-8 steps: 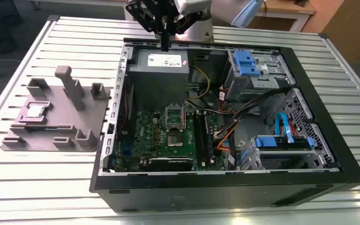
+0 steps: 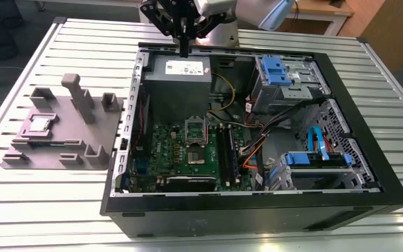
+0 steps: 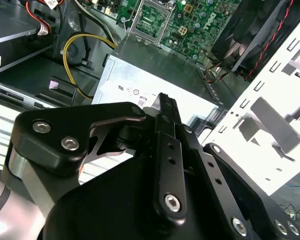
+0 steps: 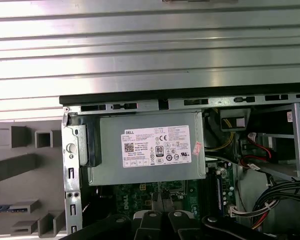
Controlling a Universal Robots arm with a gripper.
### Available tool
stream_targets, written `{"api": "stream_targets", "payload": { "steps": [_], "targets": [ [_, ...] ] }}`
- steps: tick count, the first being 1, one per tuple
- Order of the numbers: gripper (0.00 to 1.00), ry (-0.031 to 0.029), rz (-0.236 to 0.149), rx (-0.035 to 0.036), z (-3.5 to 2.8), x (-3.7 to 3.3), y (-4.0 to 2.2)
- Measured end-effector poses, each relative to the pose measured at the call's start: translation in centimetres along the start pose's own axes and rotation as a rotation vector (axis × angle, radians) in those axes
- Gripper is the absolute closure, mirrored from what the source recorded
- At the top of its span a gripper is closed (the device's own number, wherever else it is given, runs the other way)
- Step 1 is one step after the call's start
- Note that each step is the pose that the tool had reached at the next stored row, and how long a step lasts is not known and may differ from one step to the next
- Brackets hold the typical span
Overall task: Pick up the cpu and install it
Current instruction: 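Reach for the cpu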
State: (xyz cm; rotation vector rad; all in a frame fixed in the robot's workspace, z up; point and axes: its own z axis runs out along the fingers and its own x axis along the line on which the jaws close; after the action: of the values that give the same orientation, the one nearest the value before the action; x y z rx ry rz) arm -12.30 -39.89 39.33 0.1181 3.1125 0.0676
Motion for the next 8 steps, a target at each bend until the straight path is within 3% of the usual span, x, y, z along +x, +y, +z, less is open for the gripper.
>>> {"api": "stream_targets", "payload": {
  "steps": [8],
  "targets": [
    [0.89,0.0,0.0,0.0,-0.01,0.26,-0.02]
  ]
}}
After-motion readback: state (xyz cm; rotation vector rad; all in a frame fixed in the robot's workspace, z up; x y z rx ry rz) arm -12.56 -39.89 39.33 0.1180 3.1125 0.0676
